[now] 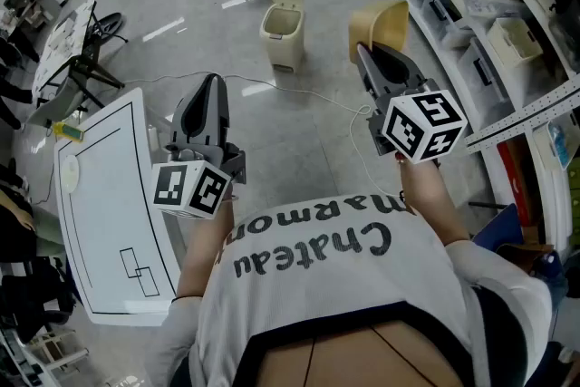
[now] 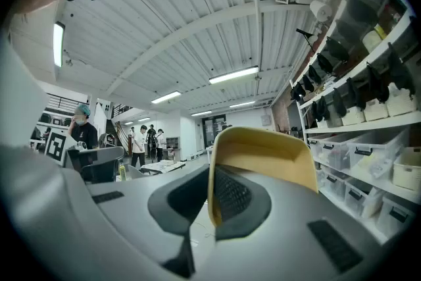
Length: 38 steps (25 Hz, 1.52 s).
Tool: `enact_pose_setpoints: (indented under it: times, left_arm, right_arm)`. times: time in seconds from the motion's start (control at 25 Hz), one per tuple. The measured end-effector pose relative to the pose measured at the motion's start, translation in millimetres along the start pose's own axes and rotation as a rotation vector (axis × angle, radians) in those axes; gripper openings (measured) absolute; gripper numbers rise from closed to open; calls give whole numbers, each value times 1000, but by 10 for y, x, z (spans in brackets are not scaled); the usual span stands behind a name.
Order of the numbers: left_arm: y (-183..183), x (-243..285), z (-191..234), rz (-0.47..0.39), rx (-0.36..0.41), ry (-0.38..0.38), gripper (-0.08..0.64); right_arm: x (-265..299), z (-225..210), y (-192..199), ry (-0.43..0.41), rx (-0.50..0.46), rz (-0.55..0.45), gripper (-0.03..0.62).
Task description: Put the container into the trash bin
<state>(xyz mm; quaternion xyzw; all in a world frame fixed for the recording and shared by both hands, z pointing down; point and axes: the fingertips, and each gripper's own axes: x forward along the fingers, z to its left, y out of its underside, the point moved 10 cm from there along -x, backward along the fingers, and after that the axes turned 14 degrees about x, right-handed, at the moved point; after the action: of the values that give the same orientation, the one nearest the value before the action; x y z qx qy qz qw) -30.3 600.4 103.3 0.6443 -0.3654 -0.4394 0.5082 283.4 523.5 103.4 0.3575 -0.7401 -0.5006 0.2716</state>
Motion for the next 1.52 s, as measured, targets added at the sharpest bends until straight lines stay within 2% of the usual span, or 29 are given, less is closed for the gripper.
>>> enact_pose_setpoints:
  times: [0.24, 0.48, 0.68, 0.88, 1.16, 1.36, 1.52]
  left_arm:
    - [46, 109, -83, 4, -6, -4, 23]
    - [168, 261, -225, 1, -7, -22, 23]
    - [324, 352, -440, -12, -20, -17, 23]
    - [466, 373, -572, 13, -37, -18, 23]
    - [509, 574, -404, 18, -41, -62, 23]
    - [617, 901, -113, 7, -53, -42, 23]
    - [701, 1257, 200, 8, -76, -8, 23]
  right_arm:
    - [7, -176, -18, 1, 13, 8, 35]
    - [41, -524, -93, -63, 154, -8, 35]
    - [71, -784, -46, -62, 142, 35, 35]
    - [145, -945, 18, -79, 179, 65, 35]
    - [431, -1004, 30, -94, 109, 95, 35]
    - [797, -1122, 36, -90, 164, 107, 35]
    - [1137, -1192, -9, -54, 149, 114, 35]
